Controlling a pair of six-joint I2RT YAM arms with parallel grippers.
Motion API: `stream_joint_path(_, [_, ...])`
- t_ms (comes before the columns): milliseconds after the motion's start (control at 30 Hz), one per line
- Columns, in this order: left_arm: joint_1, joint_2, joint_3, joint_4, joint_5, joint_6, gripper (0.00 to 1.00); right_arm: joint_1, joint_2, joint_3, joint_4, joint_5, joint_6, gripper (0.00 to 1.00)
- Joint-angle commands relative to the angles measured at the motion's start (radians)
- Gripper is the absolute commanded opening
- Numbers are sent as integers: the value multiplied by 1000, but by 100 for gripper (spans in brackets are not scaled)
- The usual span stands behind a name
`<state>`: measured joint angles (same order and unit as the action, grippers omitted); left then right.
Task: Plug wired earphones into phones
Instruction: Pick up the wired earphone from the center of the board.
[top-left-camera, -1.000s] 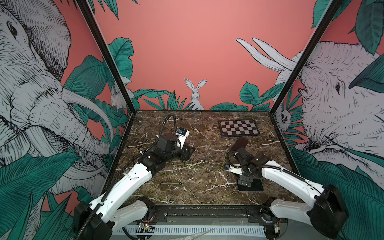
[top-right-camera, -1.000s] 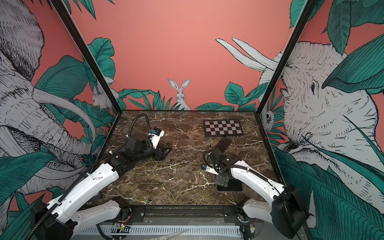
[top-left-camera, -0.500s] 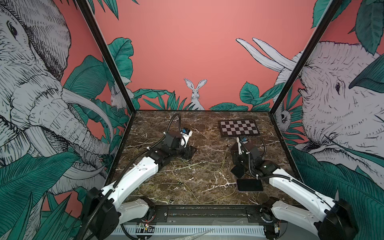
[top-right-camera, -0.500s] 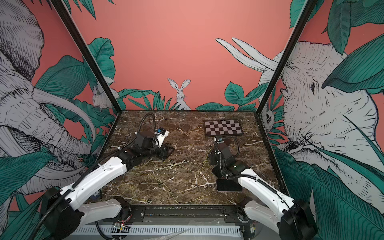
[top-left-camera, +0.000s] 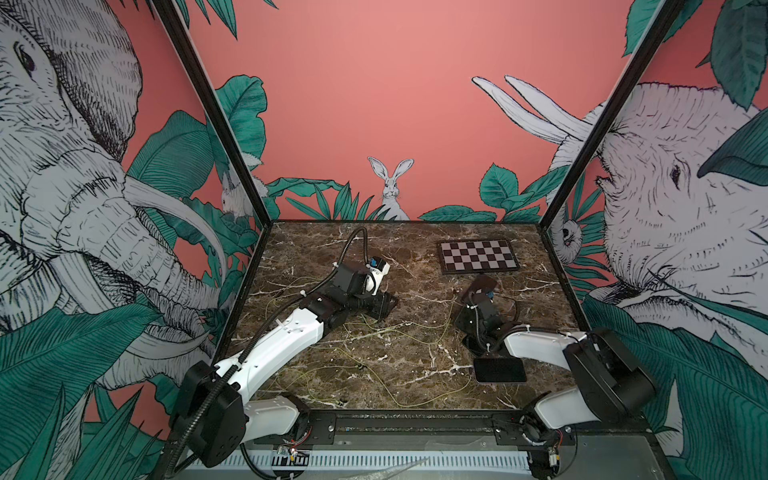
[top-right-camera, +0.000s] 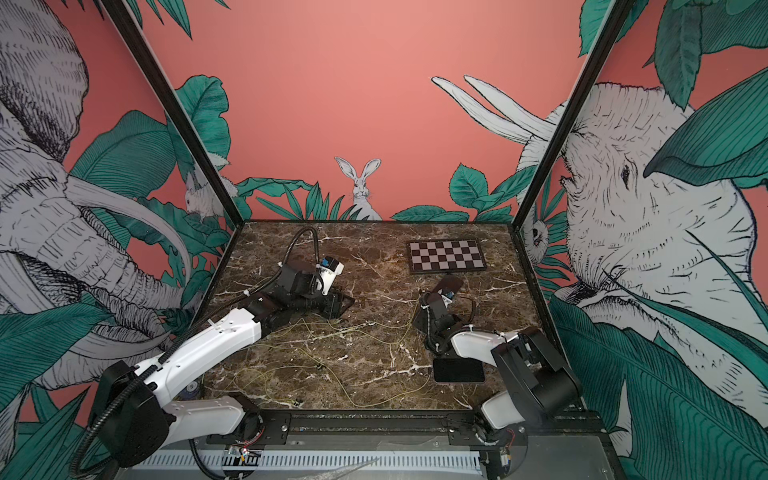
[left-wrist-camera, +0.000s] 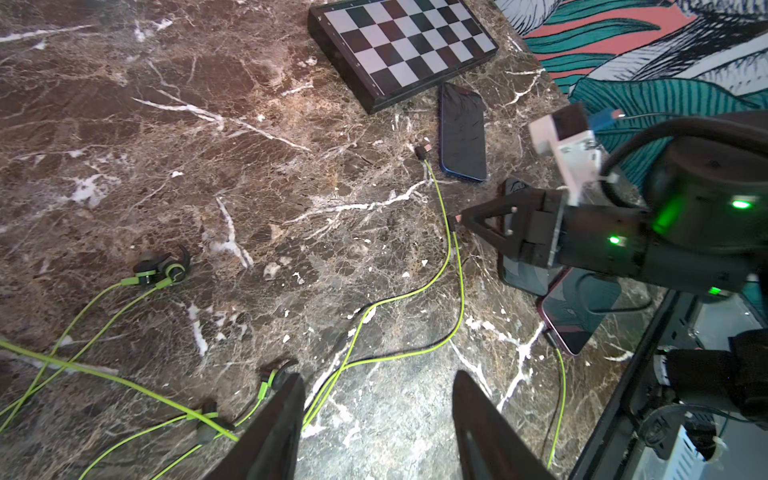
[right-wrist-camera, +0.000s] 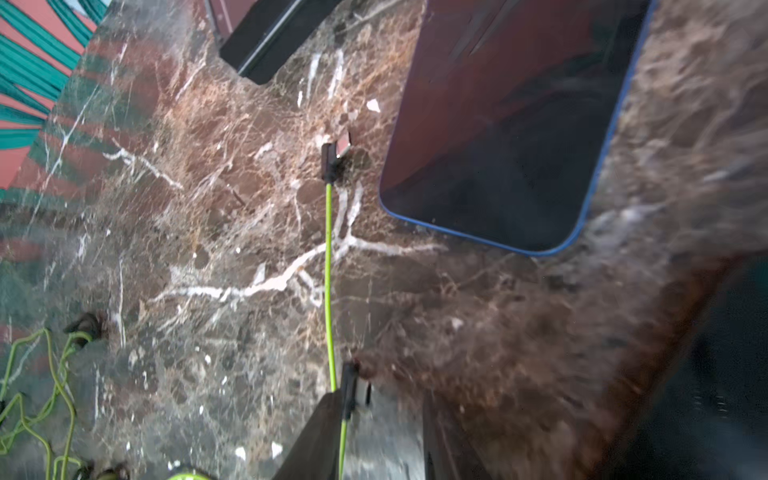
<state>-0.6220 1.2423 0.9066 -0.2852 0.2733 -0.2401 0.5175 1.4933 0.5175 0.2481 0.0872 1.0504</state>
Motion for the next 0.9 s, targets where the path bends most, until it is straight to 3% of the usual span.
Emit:
stream_joint_path(0, [10, -29, -15, 13, 26, -9, 58, -9, 31, 25, 79, -1, 132, 31])
stream_joint_path(400, [11, -33, -21, 12, 37, -13, 58, -14, 88, 15, 143, -12, 147, 19])
stream_joint_path(867, [14, -32, -23, 13, 33, -15, 58, -13, 30, -9, 135, -1, 121, 11])
